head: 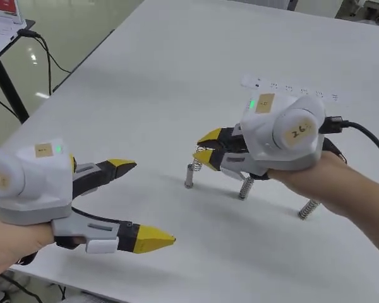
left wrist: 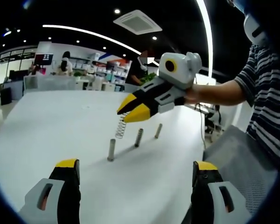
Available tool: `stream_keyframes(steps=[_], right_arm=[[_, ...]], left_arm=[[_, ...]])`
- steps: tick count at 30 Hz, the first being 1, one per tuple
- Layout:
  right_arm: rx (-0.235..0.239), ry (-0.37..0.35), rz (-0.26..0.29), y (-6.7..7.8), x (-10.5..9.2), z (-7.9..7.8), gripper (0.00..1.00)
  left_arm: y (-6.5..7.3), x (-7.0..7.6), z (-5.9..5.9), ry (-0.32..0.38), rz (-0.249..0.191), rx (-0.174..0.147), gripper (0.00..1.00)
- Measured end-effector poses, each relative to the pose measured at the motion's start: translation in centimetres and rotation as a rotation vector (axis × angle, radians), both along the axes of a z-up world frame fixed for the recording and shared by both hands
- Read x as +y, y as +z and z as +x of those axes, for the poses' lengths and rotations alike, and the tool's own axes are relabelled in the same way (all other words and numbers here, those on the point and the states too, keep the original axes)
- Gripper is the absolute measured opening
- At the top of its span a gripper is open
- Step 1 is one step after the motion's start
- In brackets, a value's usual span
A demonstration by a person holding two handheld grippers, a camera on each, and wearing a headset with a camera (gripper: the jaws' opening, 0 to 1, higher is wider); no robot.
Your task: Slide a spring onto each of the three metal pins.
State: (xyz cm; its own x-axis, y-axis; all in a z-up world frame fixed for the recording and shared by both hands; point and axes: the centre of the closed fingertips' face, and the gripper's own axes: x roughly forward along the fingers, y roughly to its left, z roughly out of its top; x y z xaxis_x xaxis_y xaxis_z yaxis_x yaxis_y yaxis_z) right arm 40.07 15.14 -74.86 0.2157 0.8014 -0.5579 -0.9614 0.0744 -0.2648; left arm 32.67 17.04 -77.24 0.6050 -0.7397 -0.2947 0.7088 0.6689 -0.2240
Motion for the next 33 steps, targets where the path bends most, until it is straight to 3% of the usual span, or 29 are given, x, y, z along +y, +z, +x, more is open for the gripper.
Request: stream_keyframes(steps=[9,13,22,33], right_arm=[[0.033,-0.018,0.011,-0.4,0.6,0.4,0.08],[0.022,-0.015,-0.001,-0.8,0.8,0.5,0.08],[0.023,-0.008,-0.026,-1.8,1.1,0.7,0.08],[0.043,-0.008,-0.069,-4.5,1.4,0.4,0.08]], left_arm=[[0.2,0.1,0.1,0.007,-0.008,-0.004,0.98],[0.5,0.3,0.2,0.026,-0.041,-0.005,0.98],[0.2,0.6,0.0,0.028,-0.03,0.001,0.98],[0.2,0.6,0.0,0.035,-0.033,-0.001,0.98]])
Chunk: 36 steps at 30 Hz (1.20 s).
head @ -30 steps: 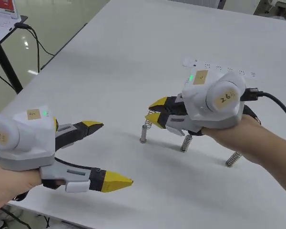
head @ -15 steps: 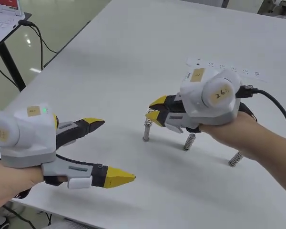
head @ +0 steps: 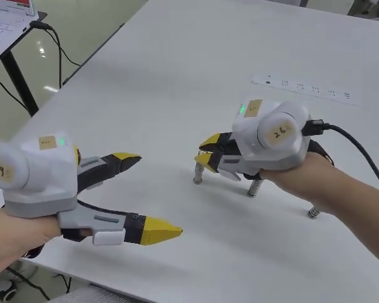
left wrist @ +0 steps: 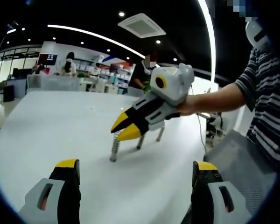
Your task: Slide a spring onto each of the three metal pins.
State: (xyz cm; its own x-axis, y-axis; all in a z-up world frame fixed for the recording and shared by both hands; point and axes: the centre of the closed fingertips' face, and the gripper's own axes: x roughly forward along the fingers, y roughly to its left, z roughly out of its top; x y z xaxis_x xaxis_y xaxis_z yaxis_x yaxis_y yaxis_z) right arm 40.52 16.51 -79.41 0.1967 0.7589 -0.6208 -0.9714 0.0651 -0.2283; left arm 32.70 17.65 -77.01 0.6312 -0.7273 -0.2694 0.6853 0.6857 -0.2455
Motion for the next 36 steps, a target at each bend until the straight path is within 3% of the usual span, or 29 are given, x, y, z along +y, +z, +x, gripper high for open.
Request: stream_keyframes(steps=[13,18,24,36], right_arm=[[0.036,-0.003,-0.037,-2.5,-0.1,-0.3,0.08],[0.057,-0.025,-0.014,-2.3,0.0,-0.1,0.08],[0.061,-0.021,-0.034,-2.9,-0.3,-0.4,0.11],[0.062,-0.058,0.023,-1.3,-0.9,-0.2,0.19]], left_arm=[[0.0,0.2,0.4,0.008,0.009,0.004,0.97],[0.1,0.1,0.6,0.007,0.009,0.0,0.97],[0.2,-0.1,0.8,0.001,0.013,-0.001,0.96],[0.7,-0.7,1.4,-0.012,0.015,-0.01,0.96]])
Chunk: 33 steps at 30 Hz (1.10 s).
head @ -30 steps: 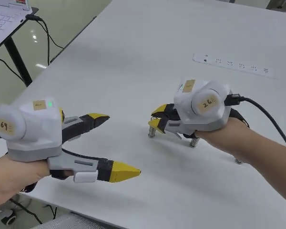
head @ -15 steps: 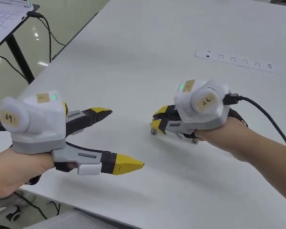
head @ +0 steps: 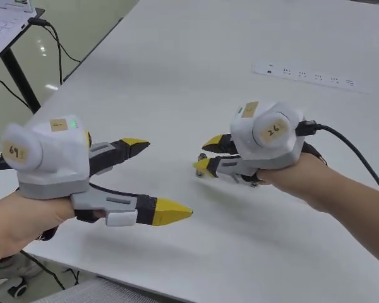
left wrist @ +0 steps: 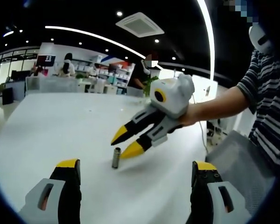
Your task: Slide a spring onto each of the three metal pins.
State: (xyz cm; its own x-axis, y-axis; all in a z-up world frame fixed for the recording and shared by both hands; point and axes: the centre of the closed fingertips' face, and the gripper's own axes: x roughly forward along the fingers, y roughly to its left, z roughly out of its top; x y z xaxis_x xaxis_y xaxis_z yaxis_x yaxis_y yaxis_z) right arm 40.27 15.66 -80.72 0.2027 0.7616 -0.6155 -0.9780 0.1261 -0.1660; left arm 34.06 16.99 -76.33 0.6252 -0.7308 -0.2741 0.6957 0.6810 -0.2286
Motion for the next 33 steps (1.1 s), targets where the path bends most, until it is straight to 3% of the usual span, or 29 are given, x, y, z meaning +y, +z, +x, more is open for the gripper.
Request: stream_keyframes(steps=[5,9,23,33], right_arm=[[0.018,-0.042,0.064,1.5,-0.9,-0.1,0.24],[0.068,-0.077,0.125,2.6,-1.7,-0.5,0.32],[0.072,-0.161,0.212,3.9,-5.5,-1.4,0.47],[0.064,-0.238,0.265,4.1,-8.6,-1.4,0.6]], left_arm=[[0.3,-0.2,0.3,0.002,-0.003,-0.005,0.96],[0.5,-0.4,0.5,-0.001,-0.004,-0.012,0.97],[1.2,-1.1,1.0,-0.013,0.001,-0.027,0.98],[1.5,-1.7,1.2,-0.025,0.007,-0.044,0.98]])
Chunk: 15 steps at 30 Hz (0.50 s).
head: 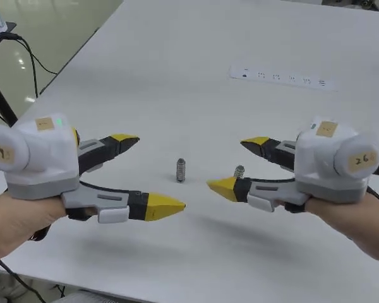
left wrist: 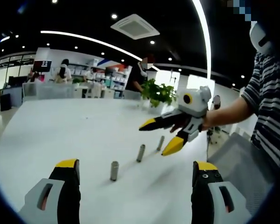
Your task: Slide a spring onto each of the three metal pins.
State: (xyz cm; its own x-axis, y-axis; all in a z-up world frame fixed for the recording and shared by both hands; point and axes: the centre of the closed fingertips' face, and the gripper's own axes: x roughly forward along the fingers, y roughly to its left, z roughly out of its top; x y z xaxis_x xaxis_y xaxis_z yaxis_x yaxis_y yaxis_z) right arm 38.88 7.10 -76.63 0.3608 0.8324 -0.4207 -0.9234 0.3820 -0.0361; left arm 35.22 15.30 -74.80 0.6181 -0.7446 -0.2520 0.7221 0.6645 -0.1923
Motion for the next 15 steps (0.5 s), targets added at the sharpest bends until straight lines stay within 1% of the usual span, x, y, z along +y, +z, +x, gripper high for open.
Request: stream_keyframes(steps=[3,5,9,13,15], right_arm=[[-0.002,-0.012,0.009,0.0,-0.8,-0.2,0.64],[0.008,-0.018,0.038,0.3,-1.2,-0.5,0.68],[0.014,-0.032,0.065,0.4,-2.2,-0.8,0.75],[0.026,-0.064,0.083,0.3,-3.8,-0.9,0.8],[0.031,-0.078,0.083,0.3,-4.6,-1.0,0.82]], left_arm=[[-0.4,-0.2,-0.1,-0.014,0.015,0.007,0.98],[-0.4,-0.2,-0.2,-0.015,0.019,0.005,0.98],[-0.2,-0.3,-0.1,-0.016,0.016,0.002,0.98],[0.1,-0.5,0.0,-0.023,0.014,-0.003,0.98],[0.2,-0.6,-0.1,-0.027,0.011,-0.007,0.98]])
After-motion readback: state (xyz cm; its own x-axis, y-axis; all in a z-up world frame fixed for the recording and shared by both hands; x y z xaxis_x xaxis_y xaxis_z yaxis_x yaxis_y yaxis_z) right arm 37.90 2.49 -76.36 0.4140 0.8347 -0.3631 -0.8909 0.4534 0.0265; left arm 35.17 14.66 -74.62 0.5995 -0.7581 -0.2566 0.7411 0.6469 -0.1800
